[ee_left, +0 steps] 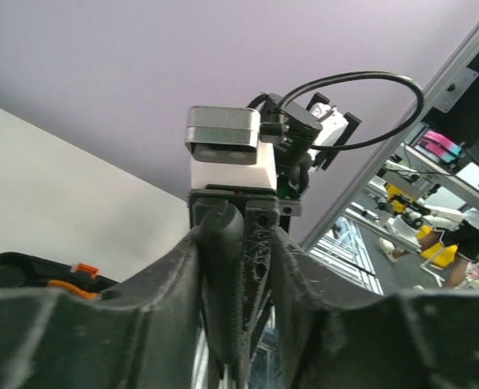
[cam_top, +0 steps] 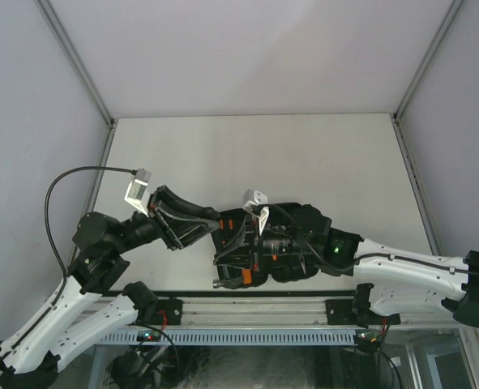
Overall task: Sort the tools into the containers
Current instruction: Adjust the hammer.
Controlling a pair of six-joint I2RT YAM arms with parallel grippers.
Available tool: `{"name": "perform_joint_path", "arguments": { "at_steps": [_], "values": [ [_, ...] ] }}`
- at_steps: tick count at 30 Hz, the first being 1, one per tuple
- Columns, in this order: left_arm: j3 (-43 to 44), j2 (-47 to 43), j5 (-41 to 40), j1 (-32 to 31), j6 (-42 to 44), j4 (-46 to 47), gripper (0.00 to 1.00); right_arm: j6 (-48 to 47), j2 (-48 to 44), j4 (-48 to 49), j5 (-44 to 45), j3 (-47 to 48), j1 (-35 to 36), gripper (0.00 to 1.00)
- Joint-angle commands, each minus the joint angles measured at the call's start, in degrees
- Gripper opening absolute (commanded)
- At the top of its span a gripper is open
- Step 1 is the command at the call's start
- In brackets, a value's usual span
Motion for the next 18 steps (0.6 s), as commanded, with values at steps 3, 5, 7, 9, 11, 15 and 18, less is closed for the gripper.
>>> {"name": "perform_joint_path", "arguments": {
  "at_steps": [3,5,7,9,11,15,18],
  "values": [
    [1.9,0.8,-1.1,-1.2,0.4,3.2,0.22,0.6,-2.6,2.6,1.8,1.8,0.6,0.0],
    [2.1,0.9,-1.6,-1.2,0.3,2.6,0.12,0.3,-3.0,1.6,3.3,1.8,0.7,0.03],
    [2.5,1.1,-2.2,-1.2,0.5,1.4,0.01,-0.5,-3.6,0.2,5.4,1.9,0.8,0.09],
    [2.8,1.2,-2.9,-1.2,0.7,0.2,0.0,-1.1,-4.2,-1.3,7.5,1.9,1.0,0.14],
    [3.2,1.3,-3.6,-1.2,1.1,-0.9,0.0,-1.6,-4.8,-2.9,9.9,1.8,1.2,0.2],
    [4.5,1.6,-6.5,-1.2,3.1,-4.8,0.0,-2.6,-6.1,-6.7,15.7,1.8,2.0,0.34],
    [5.4,2.3,-8.5,-1.2,3.9,-7.6,0.0,-3.6,-7.1,-9.8,20.8,1.9,3.0,0.4]
  ]
}}
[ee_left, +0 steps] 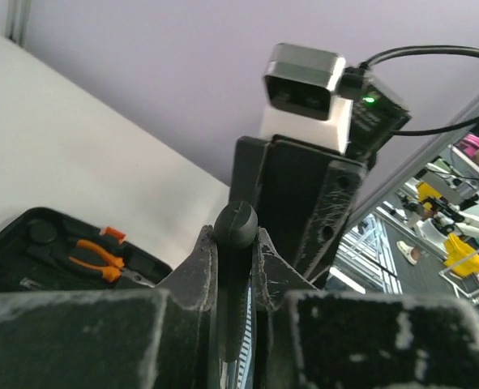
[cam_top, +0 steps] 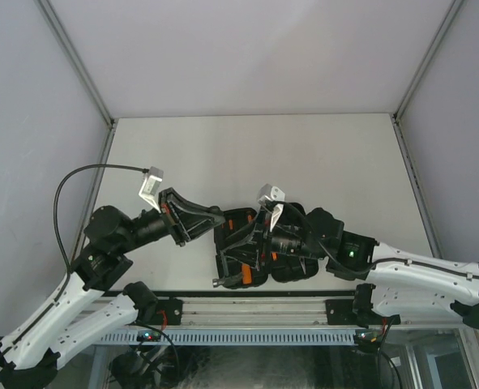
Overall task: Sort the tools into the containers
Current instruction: Adjust the hammer.
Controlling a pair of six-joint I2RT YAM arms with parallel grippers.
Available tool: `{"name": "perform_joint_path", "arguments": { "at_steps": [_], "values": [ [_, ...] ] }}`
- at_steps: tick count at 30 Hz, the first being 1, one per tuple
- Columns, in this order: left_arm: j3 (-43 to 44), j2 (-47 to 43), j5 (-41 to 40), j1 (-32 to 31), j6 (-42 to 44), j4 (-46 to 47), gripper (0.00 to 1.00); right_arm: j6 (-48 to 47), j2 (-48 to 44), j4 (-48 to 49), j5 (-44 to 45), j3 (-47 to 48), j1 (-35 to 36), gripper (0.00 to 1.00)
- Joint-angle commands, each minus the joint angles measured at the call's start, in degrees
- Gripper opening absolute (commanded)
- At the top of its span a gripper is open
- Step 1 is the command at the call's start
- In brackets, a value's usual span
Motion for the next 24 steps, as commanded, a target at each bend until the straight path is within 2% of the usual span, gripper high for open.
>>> {"name": "perform_joint_path", "arguments": {
  "at_steps": [1,7,15,20,24],
  "values": [
    [5.3,0.7,-4.5,-0.4,2.1,-2.3,0.0,-2.3,-2.1,-4.2,10.1,1.9,1.9,0.41],
    [5.6,1.8,-9.7,-1.7,2.1,-4.6,0.0,-1.9,-2.3,-7.9,21.5,1.4,5.0,0.45],
    [6.1,3.7,-13.5,-5.0,2.1,-4.4,0.0,0.7,-0.6,-4.0,30.5,-1.6,8.5,0.45],
    [6.2,4.0,-20.5,-6.9,0.8,-5.7,0.0,1.5,0.2,-3.6,37.9,-1.9,10.9,0.45],
    [6.6,3.6,-28.3,-8.6,-2.0,-8.7,0.0,1.2,1.3,-2.5,40.5,-1.9,12.1,0.45]
  ]
}}
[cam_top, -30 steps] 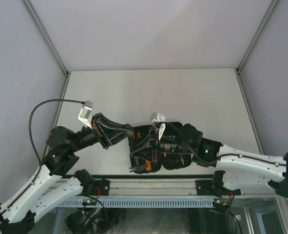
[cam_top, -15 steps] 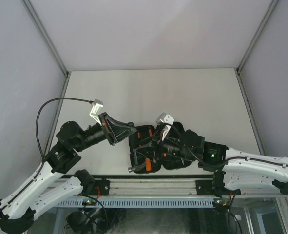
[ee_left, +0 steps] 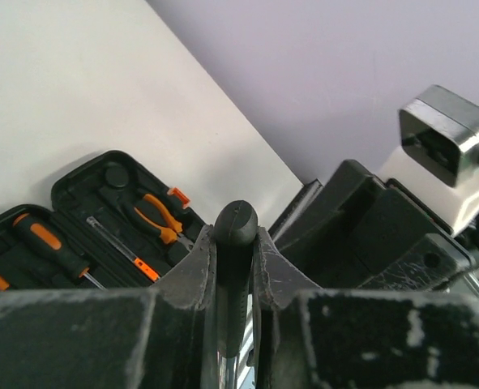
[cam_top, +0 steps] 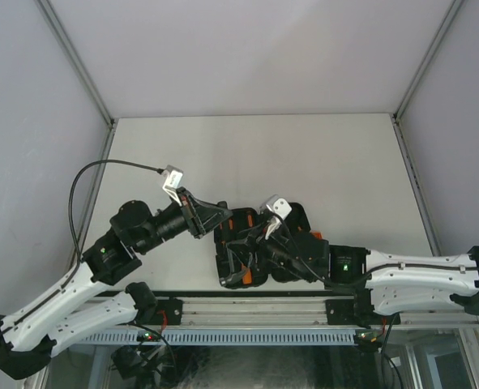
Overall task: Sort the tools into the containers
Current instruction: Adjust the hammer.
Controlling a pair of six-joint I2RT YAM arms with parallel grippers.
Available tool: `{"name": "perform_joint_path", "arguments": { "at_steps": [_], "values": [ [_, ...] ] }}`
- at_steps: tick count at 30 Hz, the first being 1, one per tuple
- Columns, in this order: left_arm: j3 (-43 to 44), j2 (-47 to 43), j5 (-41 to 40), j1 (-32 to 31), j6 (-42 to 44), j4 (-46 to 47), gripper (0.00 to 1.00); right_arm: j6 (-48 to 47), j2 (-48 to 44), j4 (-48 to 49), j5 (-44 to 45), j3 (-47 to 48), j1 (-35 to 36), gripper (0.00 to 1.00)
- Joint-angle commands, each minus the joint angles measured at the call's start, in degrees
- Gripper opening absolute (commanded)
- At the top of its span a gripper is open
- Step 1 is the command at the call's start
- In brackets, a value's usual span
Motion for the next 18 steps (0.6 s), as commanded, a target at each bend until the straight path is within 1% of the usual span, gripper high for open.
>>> {"name": "perform_joint_path", "arguments": {
  "at_steps": [1,6,10,15,18],
  "values": [
    [5.5,-1.3,-10.9,-1.8,-4.1,0.4,0.0,0.7,1.1,4.1,5.7,0.1,1.5,0.45],
    [4.9,-2.1,-18.2,-3.8,-7.1,-0.6,0.0,-0.1,3.9,5.1,5.4,0.1,2.7,0.45],
    [5.5,-2.1,-20.8,-4.6,-7.6,-1.5,0.0,-0.7,6.0,5.6,6.3,0.1,4.5,0.45],
    [6.5,-2.2,-22.4,-4.9,-8.3,-2.5,0.0,0.3,8.4,2.3,11.6,0.1,5.9,0.45],
    [6.1,-2.4,-23.4,-4.9,-8.5,-2.8,0.0,0.1,10.9,1.7,15.5,0.2,6.3,0.43]
  ]
}}
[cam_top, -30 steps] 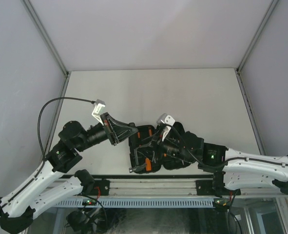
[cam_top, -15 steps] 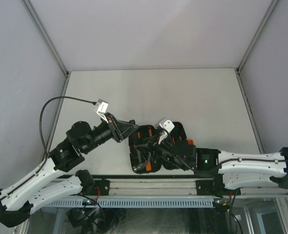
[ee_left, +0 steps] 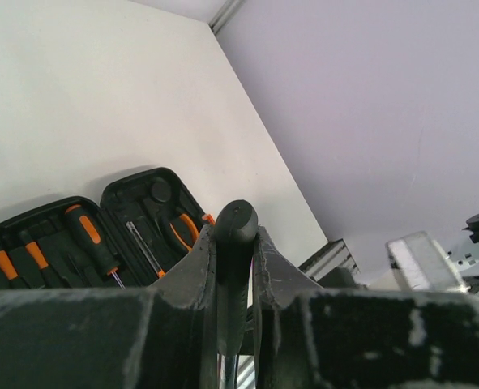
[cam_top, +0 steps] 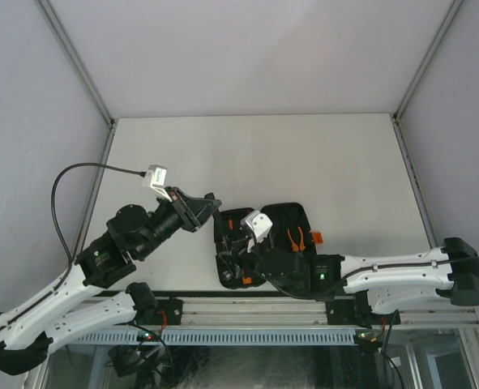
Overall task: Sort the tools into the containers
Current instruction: Adjust the hammer.
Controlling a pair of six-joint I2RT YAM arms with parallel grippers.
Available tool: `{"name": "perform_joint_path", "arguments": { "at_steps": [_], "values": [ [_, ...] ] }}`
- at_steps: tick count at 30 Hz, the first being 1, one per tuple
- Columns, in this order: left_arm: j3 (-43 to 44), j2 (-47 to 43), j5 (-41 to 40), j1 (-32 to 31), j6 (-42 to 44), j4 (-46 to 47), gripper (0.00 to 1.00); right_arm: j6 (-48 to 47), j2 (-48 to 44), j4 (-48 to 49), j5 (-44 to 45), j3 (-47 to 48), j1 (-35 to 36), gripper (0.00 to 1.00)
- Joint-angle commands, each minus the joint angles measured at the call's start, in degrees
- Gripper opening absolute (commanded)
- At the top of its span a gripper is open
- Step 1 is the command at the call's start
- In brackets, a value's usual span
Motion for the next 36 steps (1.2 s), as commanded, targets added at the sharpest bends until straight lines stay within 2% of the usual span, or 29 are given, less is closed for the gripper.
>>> {"name": "perform_joint_path", "arguments": {
  "at_steps": [1,3,7,9,10,12,16,17,18,19,20,21,29,36],
  "values": [
    [4.2,-1.1,-3.5,-0.4,-2.5,3.0,0.0,0.0,3.3,-0.2,7.3,0.3,1.0,0.42],
    [3.7,-1.4,-4.0,-0.4,-2.9,2.7,0.0,-0.2,4.7,-0.1,7.9,0.8,1.1,0.39],
    [3.1,-2.0,-4.2,-0.4,-3.1,2.7,0.01,-0.5,5.3,0.4,7.9,1.8,1.4,0.14],
    [3.1,-2.1,-3.6,-0.4,-2.7,2.8,0.04,-0.6,4.7,0.2,8.1,2.2,1.5,0.03],
    [3.0,-2.2,-3.3,-0.4,-2.5,2.8,0.09,-0.4,4.2,-0.1,8.2,2.3,1.5,0.0],
    [2.9,-2.6,-2.6,-0.4,-2.0,3.0,0.23,-0.3,2.7,-0.5,8.1,2.4,1.5,0.0],
    [2.6,-4.1,0.8,-0.4,0.5,5.1,0.59,0.3,-1.6,-2.2,7.2,2.4,1.1,0.0],
    [2.6,-4.5,2.1,-0.4,1.4,5.8,0.65,0.6,-3.6,-2.9,6.7,2.4,0.8,0.0],
    [2.7,-4.9,3.2,-0.4,2.4,6.4,0.69,0.6,-5.2,-3.5,5.8,2.4,0.4,0.0],
    [3.0,-5.2,4.2,-0.4,3.3,6.7,0.81,0.3,-6.9,-3.8,4.3,2.3,-0.2,0.0],
    [3.4,-5.4,5.0,-0.4,4.1,6.8,0.89,-0.9,-8.5,-3.7,1.9,2.4,-0.6,0.0],
    [3.8,-5.6,6.0,-0.4,4.2,6.9,0.92,-1.9,-10.2,-3.5,-0.3,2.4,-1.0,0.0],
    [4.9,-5.5,21.1,-0.4,8.9,17.5,0.96,-2.5,-18.4,4.2,-26.4,2.1,-6.4,0.0],
    [8.6,0.0,29.9,-0.4,8.0,23.7,0.96,-0.4,-15.9,8.9,-38.0,3.7,-7.7,0.0]
  ]
}}
